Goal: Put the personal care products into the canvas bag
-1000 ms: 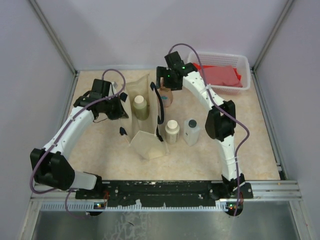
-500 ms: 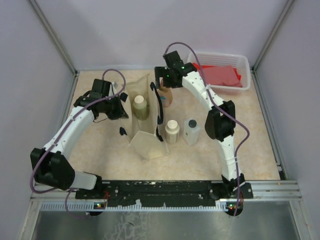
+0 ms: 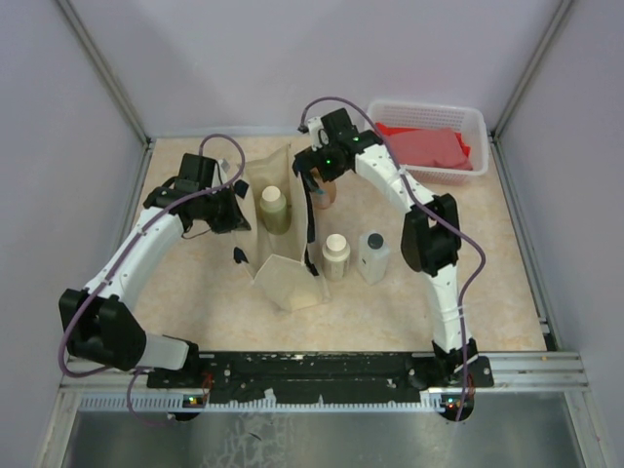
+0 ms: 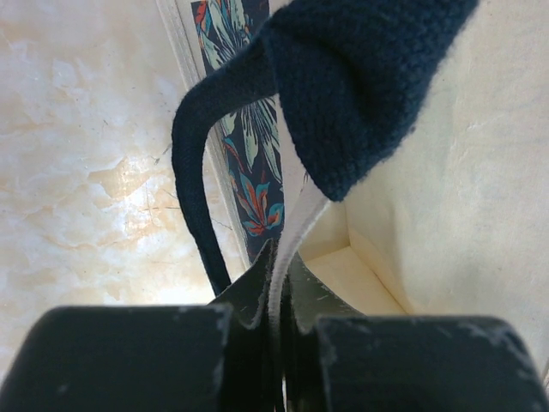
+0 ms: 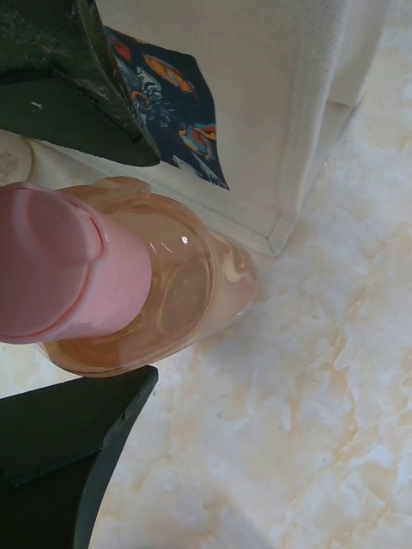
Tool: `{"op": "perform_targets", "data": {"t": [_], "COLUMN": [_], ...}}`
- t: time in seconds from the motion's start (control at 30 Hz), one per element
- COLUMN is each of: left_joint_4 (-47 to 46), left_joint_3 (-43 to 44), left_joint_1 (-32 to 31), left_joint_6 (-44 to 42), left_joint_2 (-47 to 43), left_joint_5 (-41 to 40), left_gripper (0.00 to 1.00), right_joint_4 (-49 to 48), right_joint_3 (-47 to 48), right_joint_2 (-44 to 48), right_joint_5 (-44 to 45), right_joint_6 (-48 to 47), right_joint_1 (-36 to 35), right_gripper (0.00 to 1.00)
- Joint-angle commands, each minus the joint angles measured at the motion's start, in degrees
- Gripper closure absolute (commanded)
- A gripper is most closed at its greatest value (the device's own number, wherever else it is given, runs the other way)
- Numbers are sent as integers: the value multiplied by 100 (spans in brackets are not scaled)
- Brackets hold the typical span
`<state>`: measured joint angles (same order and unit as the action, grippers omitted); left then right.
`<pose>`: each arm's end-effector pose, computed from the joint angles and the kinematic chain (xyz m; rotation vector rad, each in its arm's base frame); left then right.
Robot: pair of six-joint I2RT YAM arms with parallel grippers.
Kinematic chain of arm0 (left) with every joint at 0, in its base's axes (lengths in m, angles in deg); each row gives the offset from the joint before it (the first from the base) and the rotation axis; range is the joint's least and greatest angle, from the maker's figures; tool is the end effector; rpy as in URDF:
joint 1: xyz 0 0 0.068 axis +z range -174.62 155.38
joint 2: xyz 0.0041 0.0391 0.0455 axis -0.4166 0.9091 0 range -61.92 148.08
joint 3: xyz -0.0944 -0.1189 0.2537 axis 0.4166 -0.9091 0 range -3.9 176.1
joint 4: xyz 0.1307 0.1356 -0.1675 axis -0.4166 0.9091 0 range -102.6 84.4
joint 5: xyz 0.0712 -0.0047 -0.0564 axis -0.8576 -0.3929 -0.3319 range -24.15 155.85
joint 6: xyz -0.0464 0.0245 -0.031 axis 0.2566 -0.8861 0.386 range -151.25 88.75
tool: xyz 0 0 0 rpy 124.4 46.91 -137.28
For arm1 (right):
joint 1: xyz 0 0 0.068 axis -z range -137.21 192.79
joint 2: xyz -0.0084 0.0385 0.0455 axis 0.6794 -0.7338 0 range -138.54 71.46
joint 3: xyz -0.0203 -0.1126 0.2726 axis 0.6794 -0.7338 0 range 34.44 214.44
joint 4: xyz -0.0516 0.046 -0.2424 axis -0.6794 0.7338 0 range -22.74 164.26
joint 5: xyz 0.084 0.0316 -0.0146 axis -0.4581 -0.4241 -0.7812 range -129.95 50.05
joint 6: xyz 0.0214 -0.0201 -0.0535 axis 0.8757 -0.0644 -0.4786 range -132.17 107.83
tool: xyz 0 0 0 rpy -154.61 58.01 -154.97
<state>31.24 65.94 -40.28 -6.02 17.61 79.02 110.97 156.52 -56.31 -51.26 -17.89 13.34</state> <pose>0.2667 -0.0856 0.3206 -0.1166 2.5638 -0.5726 0.4424 0.2602 0.2870 -0.8273 2.3124 0.4246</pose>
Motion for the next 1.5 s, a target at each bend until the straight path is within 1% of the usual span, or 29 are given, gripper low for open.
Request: {"op": "perform_targets", "data": {"t": [0.0,0.13,0.2,0.27,0.4,0.47,0.57,0.67,0.7,0.77,0.9,1.03,1.1,1.17,1.37,1.47], "left_joint_4": [6,5,2,2,-6,-8,-6,-17,-15,-23,-48,-66,-81,-93,-167,-227], "left_joint_3": [195,196,196,208,249,254,252,272,275,278,252,244,238,237,209,174], "left_joint_1": [-20,-24,-25,-22,-24,-24,-22,-20,-16,-16,-16,-18,-24,-22,-17,-17], "left_joint_6": [-66,-61,-49,-49,-43,-40,-45,-50,-48,-43,-38,-32,-33,-43,-43,-30], "left_joint_2": [79,98,98,98,127,140,133,150,157,178,178,185,197,203,205,195], "left_joint_5": [-10,-17,-23,-41,-43,-49,-58,-64,-68,-48,-35,-38,-19,-4,23,49], "left_gripper": [95,95,95,95,95,95,95,95,95,95,95,95,95,95,95,95], "right_joint_4": [-277,-520,-524,-556,-665,-649,-576,-506,-499,-517,-400,-174,-309,-646,-2127,-2615], "right_joint_3": [-48,-191,-186,-200,-231,-229,-232,-248,-254,-251,-4,672,846,787,-129,-184], "right_joint_2": [396,435,418,411,430,424,436,473,491,547,705,910,1175,1525,2673,3059], "right_joint_5": [-552,-711,-832,-928,-996,-1062,-1093,-1011,-956,-760,-235,454,697,758,695,477], "right_joint_6": [-760,-876,-915,-935,-921,-938,-951,-992,-985,-922,-747,-561,-398,-240,70,221], "right_joint_1": [112,140,145,150,150,150,150,150,150,150,158,212,271,327,335,333], "right_gripper": [1,2,4,8,21,33,61,84,87,100,100,100,100,100,100,100]}}
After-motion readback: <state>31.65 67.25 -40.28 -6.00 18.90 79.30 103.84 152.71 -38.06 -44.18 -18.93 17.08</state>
